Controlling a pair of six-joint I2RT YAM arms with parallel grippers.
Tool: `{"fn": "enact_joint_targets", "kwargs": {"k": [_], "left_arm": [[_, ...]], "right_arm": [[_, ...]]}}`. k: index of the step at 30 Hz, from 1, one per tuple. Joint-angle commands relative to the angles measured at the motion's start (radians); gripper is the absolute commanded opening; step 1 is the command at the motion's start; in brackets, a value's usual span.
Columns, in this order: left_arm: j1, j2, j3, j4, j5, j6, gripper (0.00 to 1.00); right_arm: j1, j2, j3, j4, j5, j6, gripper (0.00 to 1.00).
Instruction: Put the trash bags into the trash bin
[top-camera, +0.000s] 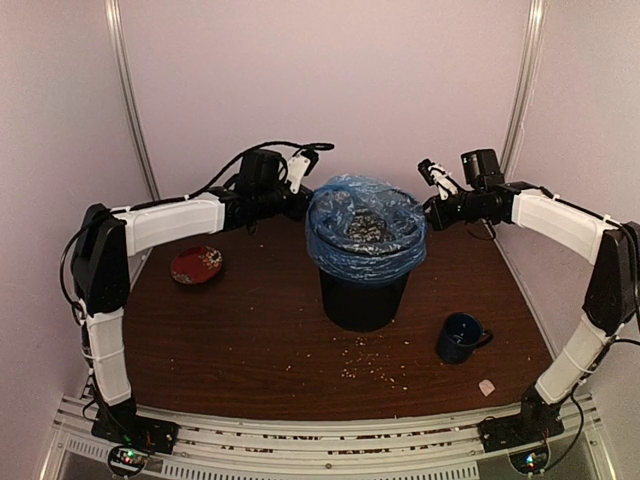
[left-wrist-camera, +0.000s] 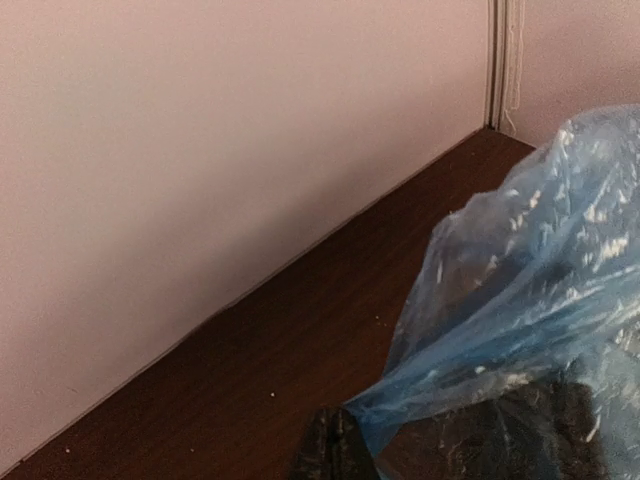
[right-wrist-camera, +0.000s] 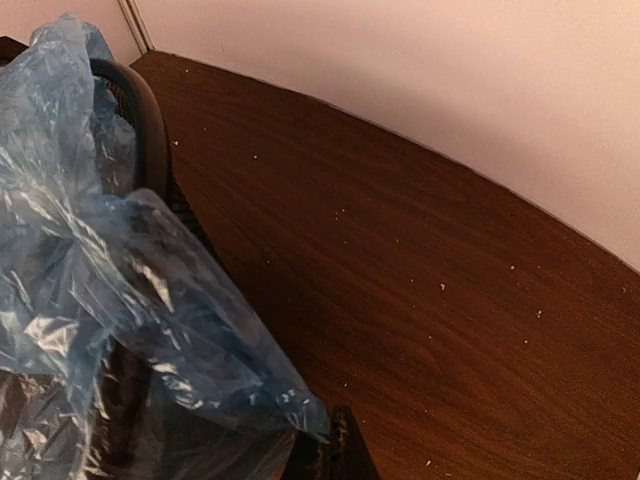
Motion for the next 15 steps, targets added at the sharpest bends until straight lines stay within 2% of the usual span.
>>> {"fn": "enact_joint_targets", "kwargs": {"k": [1, 6, 15], "left_arm": [[0.013, 0.009, 0.008, -0.011, 0.107, -0.055, 0.00], [0.021, 0.032, -0.028, 0.019, 0.178, -0.092, 0.00], [0.021, 0.082, -0.051, 0.053, 0.338, -0.174, 0.00]], "right_arm": [[-0.004, -0.022, -0.028, 0.035, -0.012, 0.016, 0.00], [-0.005, 0.008, -0.056, 0.031, -0.034, 0.006, 0.00], [-0.005, 0.042, -0.095, -0.030, -0.181, -0.036, 0.00]]}}
